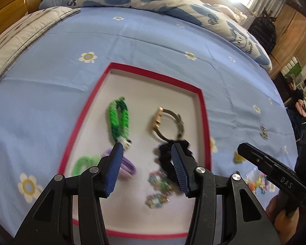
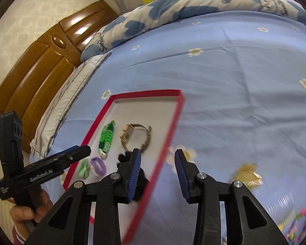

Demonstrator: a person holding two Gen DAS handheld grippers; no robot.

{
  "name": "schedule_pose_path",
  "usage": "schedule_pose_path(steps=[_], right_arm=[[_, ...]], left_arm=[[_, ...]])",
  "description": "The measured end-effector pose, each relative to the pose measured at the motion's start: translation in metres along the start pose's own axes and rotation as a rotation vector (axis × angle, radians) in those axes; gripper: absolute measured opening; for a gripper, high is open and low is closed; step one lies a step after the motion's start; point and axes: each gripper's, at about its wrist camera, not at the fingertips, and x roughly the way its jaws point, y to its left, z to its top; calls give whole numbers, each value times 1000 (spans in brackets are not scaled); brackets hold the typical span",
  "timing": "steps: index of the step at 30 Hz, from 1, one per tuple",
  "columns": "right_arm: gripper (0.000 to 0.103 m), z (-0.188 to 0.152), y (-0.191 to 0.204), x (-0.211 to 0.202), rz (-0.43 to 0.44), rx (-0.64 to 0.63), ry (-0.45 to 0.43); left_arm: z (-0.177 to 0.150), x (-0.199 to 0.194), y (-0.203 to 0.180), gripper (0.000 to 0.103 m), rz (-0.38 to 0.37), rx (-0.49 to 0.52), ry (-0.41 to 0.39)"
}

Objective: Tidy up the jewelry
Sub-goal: 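Move both open tools toward the yellow claw clip and ring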

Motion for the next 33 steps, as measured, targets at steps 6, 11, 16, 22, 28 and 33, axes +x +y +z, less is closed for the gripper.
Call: schedule_pose_path(steps=[6, 11, 16, 22, 28, 33], right_arm=[[38, -16, -23, -32, -21, 39, -30], [42, -28, -37, -59, -48, 51, -60], [42, -46, -55, -81, -77, 83, -80], [42, -72, -82, -100, -114, 139, -88], [44, -95, -111, -117, -161, 194, -104], [44, -108, -130, -127, -223, 210, -109]], left_arm=[[-19, -9, -22, 48, -34, 28, 14], [-32, -14, -41, 48, -57, 59, 23], [-43, -15, -57, 48, -83, 77, 37], [-54, -13, -77, 48, -103, 114, 58], [-62, -9, -99, 48, -118, 161, 76], [-69, 1, -121, 48, -124, 210, 97]])
